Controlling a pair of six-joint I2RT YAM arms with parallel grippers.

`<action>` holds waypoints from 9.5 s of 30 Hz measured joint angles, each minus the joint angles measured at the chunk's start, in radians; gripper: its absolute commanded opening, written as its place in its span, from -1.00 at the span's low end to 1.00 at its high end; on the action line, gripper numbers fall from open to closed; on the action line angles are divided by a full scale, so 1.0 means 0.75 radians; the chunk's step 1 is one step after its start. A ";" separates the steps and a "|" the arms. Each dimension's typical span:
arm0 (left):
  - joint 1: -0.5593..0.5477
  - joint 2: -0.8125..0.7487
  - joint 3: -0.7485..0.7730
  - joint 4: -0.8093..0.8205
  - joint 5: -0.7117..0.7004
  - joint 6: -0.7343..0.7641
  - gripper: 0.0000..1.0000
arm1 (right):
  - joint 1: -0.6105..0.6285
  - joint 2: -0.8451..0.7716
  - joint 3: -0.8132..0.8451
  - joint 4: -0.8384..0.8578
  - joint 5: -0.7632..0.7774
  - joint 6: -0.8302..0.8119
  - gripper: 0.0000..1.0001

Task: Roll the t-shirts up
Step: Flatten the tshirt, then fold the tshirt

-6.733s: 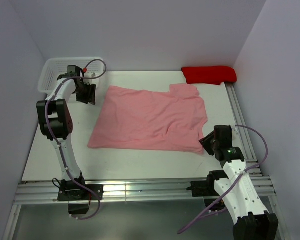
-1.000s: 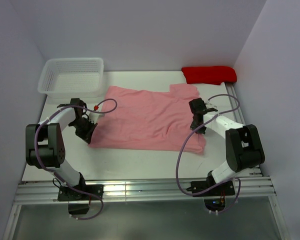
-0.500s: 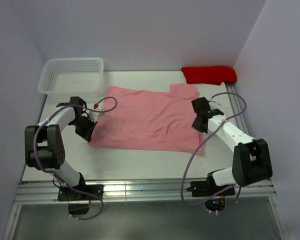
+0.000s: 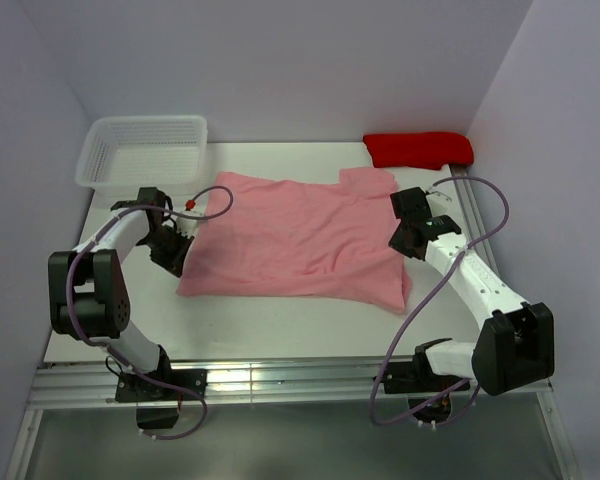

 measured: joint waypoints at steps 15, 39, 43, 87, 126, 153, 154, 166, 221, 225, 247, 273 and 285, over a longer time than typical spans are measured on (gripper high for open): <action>-0.001 -0.085 -0.133 -0.003 -0.026 -0.004 0.09 | 0.001 -0.003 0.001 -0.018 0.002 0.000 -1.00; -0.009 -0.012 -0.175 0.022 0.009 -0.022 -0.99 | 0.015 -0.003 0.001 -0.018 0.002 0.001 -1.00; -0.010 -0.012 -0.158 0.022 0.009 -0.022 -0.73 | 0.021 -0.003 0.001 -0.018 0.002 0.001 -1.00; -0.011 0.015 -0.003 -0.011 -0.011 -0.103 -0.99 | 0.024 -0.082 0.015 -0.030 0.027 -0.006 -1.00; -0.145 0.583 0.770 -0.072 -0.058 -0.266 -0.99 | 0.081 0.219 0.322 0.081 0.303 -0.245 -1.00; -0.166 0.682 0.934 -0.041 -0.147 -0.336 -0.99 | -0.003 0.339 0.355 0.175 0.346 -0.279 -1.00; -0.166 0.688 0.936 -0.039 -0.154 -0.339 -0.99 | -0.010 0.340 0.355 0.179 0.346 -0.279 -1.00; -0.167 0.710 0.939 -0.030 -0.174 -0.347 -0.99 | -0.058 0.383 0.337 0.226 0.335 -0.283 -1.00; 0.024 0.450 0.518 -0.010 0.213 -0.195 0.44 | -0.261 -0.072 -0.184 0.094 -0.219 -0.045 0.31; 0.045 0.450 0.512 0.011 0.254 -0.203 0.45 | -0.261 -0.150 -0.252 0.045 -0.311 0.021 0.32; 0.097 0.509 0.466 0.089 0.364 -0.291 0.37 | -0.289 -0.267 -0.574 0.093 -0.478 0.329 0.31; 0.047 0.546 0.462 0.151 0.310 -0.380 -0.99 | -0.353 -0.325 -0.585 0.143 -0.296 0.324 -0.93; 0.042 0.464 0.373 0.148 0.209 -0.336 -0.99 | -0.353 -0.431 -0.401 -0.047 -0.166 0.198 -1.00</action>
